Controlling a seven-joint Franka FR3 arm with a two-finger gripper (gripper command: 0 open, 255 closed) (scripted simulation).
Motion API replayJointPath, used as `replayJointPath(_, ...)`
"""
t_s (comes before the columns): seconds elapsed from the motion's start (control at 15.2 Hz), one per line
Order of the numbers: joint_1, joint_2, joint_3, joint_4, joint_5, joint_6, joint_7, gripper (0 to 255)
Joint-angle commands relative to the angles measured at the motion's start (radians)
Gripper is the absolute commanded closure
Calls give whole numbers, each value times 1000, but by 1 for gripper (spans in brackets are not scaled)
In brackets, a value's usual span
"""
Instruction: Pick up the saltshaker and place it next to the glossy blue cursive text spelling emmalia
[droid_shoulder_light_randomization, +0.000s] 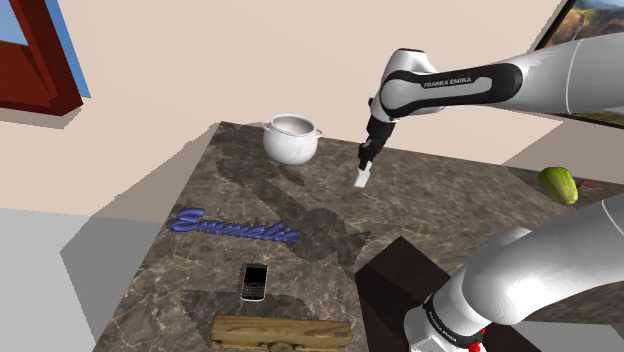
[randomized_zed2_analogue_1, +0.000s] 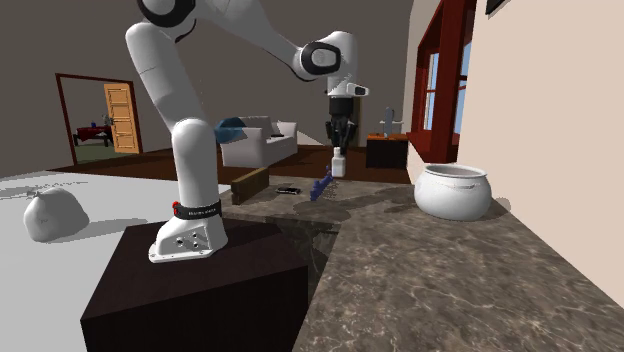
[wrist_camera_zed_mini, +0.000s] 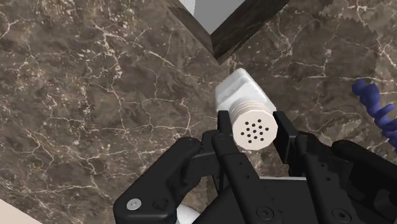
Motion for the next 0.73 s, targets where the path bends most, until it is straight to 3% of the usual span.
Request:
replayJointPath(0.0, 21, -26, 37, -26, 9, -1, 54, 255)
replayJointPath(0.66, 133, -95, 219, -91, 86, -5, 301, 255)
